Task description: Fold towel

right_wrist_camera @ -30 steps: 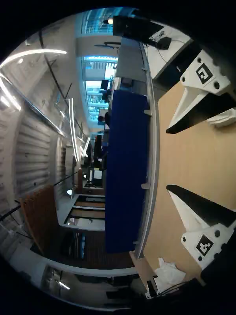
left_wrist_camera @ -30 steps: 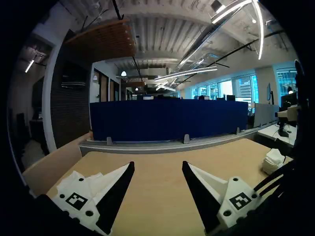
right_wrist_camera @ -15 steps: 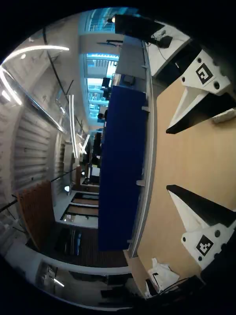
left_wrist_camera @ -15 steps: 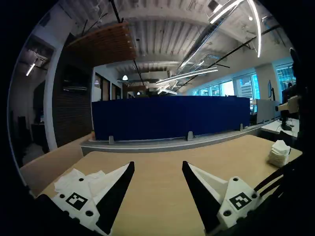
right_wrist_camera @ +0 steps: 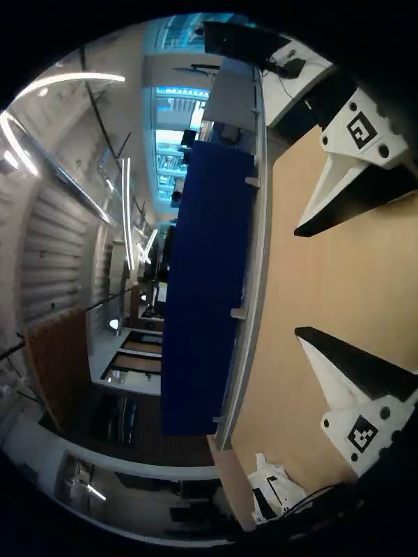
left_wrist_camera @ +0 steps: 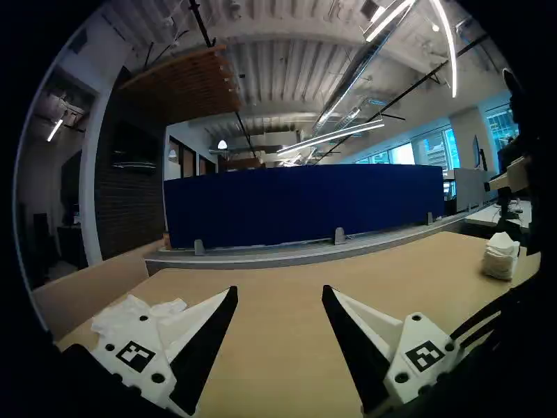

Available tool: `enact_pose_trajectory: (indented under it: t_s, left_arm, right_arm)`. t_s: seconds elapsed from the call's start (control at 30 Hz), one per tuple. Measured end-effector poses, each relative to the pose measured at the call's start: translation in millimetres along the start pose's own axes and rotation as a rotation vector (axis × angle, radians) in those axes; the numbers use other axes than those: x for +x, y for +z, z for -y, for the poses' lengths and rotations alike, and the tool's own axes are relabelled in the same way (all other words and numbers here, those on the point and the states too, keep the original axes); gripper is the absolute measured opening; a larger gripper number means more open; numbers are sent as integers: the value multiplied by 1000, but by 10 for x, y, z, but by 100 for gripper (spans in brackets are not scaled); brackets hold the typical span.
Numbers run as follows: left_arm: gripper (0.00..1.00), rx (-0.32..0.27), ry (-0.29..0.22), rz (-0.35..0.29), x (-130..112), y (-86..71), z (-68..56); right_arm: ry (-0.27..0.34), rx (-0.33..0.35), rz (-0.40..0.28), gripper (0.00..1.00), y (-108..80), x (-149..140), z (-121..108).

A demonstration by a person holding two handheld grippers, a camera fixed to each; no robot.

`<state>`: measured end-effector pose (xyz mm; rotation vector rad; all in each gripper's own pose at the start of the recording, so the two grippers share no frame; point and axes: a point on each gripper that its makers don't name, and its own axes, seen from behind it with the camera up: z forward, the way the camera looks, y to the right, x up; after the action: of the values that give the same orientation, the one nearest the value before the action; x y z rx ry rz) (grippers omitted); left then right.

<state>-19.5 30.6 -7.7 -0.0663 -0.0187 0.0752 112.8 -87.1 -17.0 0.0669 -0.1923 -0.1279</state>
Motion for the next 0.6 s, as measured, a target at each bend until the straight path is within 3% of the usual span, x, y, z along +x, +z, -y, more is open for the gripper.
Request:
enact_pose_trajectory:
  t_s: [0.6]
  left_arm:
    - [90,21,-18,-7,-342,40,63]
  right_arm:
    - [-23,14,-3,100,135,-133,128]
